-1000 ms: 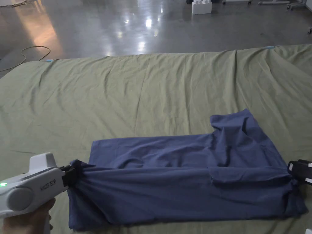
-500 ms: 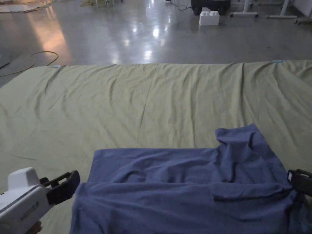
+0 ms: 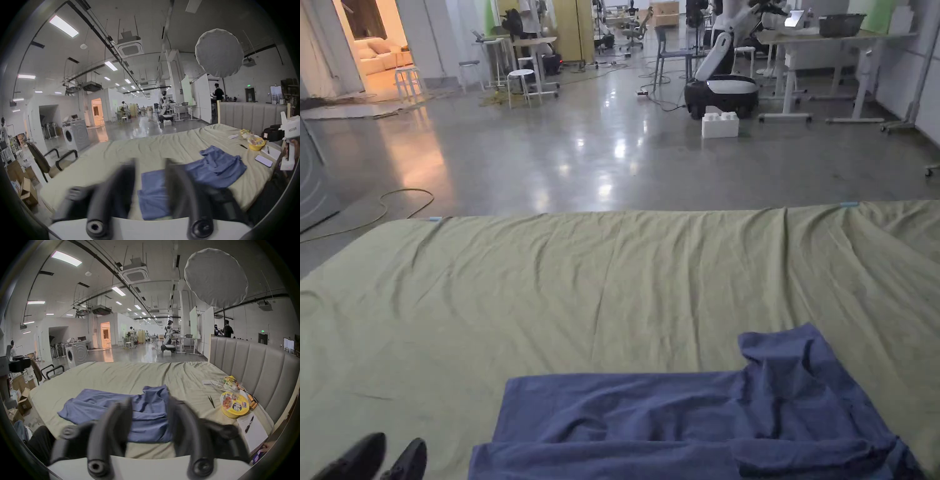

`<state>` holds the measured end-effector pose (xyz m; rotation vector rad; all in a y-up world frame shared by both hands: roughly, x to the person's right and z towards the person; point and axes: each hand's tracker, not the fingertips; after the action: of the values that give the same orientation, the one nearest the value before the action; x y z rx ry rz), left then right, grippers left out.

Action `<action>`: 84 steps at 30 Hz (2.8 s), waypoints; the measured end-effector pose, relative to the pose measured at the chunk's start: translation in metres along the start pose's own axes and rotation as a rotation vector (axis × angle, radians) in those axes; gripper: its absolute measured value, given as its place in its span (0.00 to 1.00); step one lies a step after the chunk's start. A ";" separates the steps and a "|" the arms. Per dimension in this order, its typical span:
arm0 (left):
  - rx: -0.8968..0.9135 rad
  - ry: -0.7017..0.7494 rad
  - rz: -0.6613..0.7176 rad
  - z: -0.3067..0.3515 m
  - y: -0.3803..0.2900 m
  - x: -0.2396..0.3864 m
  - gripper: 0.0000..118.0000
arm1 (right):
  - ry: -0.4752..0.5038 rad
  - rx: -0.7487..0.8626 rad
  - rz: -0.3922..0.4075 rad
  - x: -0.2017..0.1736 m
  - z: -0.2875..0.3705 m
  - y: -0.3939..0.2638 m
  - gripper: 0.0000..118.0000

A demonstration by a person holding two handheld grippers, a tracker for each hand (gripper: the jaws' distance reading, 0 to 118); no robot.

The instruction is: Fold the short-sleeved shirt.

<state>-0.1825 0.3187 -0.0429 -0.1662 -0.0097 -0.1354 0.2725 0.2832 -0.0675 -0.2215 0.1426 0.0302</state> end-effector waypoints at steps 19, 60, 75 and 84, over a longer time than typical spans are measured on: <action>-0.332 -0.039 0.199 -0.068 -0.051 -0.019 0.02 | 0.043 -0.026 -0.114 -0.002 0.011 -0.024 0.00; -0.708 -0.020 0.137 -0.177 -0.133 -0.031 0.07 | -0.310 -0.557 -0.112 0.058 -0.155 -0.104 0.06; -0.807 -0.014 0.095 -0.092 -0.181 -0.031 0.71 | -0.293 -0.701 0.028 0.022 -0.042 -0.156 0.61; -0.152 0.005 0.214 -0.017 -0.069 -0.034 0.72 | -0.197 -0.230 -0.084 0.033 0.009 -0.055 0.60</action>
<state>-0.2253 0.2531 -0.0490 -0.3169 0.0233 0.0771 0.3083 0.2320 -0.0517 -0.4522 -0.0674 -0.0157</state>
